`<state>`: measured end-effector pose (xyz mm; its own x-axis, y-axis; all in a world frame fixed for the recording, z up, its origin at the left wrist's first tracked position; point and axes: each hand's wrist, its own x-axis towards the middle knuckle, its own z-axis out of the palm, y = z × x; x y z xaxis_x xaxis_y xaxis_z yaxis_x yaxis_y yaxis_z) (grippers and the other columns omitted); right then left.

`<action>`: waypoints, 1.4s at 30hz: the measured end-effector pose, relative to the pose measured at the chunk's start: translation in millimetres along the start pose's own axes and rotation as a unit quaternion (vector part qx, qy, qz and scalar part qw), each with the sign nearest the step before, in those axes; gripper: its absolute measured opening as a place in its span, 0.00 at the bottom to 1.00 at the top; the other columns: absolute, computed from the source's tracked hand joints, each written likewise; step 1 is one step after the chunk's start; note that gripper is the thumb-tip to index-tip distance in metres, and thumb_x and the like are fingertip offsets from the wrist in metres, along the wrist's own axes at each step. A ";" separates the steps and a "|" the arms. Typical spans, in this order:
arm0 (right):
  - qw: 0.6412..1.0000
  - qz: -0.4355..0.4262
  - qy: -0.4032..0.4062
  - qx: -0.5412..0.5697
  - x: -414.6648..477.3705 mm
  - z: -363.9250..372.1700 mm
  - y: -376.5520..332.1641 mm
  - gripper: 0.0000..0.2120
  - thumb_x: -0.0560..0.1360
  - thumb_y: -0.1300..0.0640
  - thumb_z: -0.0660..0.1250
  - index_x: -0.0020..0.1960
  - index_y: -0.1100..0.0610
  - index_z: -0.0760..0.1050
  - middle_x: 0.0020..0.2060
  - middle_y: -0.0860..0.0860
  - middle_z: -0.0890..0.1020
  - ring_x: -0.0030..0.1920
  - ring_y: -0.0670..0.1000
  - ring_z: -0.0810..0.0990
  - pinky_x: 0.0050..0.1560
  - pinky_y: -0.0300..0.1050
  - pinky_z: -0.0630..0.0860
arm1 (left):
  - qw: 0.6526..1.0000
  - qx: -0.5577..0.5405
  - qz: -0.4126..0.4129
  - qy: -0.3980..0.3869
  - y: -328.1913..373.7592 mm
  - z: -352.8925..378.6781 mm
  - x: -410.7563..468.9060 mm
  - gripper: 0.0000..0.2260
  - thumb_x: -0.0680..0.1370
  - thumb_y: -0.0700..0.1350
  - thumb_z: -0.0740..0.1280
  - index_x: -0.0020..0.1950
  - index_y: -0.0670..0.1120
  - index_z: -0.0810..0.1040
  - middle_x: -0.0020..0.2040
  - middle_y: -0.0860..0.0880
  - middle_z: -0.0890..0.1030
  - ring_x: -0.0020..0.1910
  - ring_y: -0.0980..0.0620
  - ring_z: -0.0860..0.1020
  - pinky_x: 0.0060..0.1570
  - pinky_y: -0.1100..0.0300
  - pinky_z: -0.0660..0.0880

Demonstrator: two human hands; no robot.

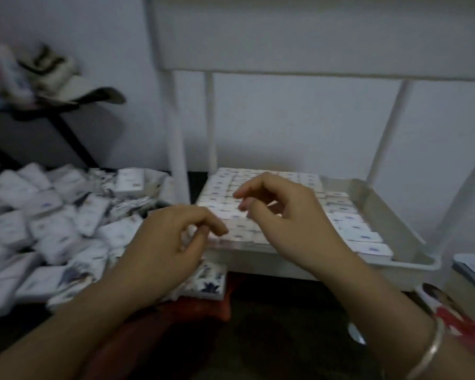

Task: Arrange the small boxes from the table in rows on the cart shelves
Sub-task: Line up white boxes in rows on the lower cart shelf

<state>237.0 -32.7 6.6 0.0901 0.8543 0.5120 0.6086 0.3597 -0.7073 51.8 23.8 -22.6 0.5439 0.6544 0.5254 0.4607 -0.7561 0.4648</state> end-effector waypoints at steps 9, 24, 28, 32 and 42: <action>0.981 -0.080 -0.176 -0.008 3.2 124.1 -48.4 0.08 0.77 0.58 0.64 0.49 0.48 0.79 0.38 0.42 0.80 0.37 0.43 0.79 0.40 0.41 0.77 | 0.973 0.134 -0.129 0.139 -89.1 -87.8 -111.0 0.13 0.77 0.35 0.66 0.44 0.54 0.81 0.44 0.61 0.80 0.45 0.64 0.76 0.43 0.73 0.69; 0.925 -0.090 -0.249 -0.272 64.5 252.2 -61.3 0.26 0.77 0.50 0.64 0.73 0.55 0.63 0.65 0.55 0.71 0.62 0.57 0.73 0.56 0.48 0.71 | 0.916 0.266 -0.283 0.103 -163.0 -152.0 -125.3 0.28 0.69 0.60 0.74 0.64 0.50 0.74 0.57 0.52 0.79 0.57 0.50 0.74 0.57 0.49 0.71; 0.922 -0.080 -0.262 -0.274 67.4 264.3 -63.0 0.37 0.73 0.49 0.70 0.76 0.53 0.56 0.64 0.55 0.72 0.62 0.57 0.73 0.58 0.49 0.73 | 0.908 0.288 -0.292 0.084 -173.3 -151.3 -120.0 0.36 0.67 0.64 0.72 0.71 0.50 0.69 0.61 0.51 0.76 0.59 0.50 0.72 0.59 0.53 0.68; 0.929 -0.060 -0.280 -0.234 71.0 265.9 -63.7 0.41 0.71 0.49 0.73 0.77 0.50 0.54 0.61 0.53 0.76 0.61 0.56 0.75 0.55 0.49 0.74 | 0.897 0.332 -0.287 0.046 -176.6 -151.8 -110.7 0.37 0.67 0.67 0.70 0.72 0.52 0.70 0.61 0.51 0.73 0.61 0.50 0.68 0.60 0.53 0.65; 0.960 0.059 -0.255 0.096 61.7 214.0 -56.8 0.35 0.74 0.56 0.72 0.74 0.42 0.60 0.57 0.44 0.75 0.49 0.47 0.82 0.46 0.44 0.82 | 0.925 0.295 -0.215 0.107 -162.5 -134.8 -104.4 0.36 0.63 0.63 0.76 0.67 0.52 0.70 0.58 0.53 0.76 0.60 0.50 0.72 0.63 0.53 0.61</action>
<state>39.3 79.9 -26.0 -0.2779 0.9484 0.1524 0.4567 0.2700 -0.8477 -174.4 79.8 -56.9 0.1001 0.8356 0.5402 0.9387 -0.2594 0.2272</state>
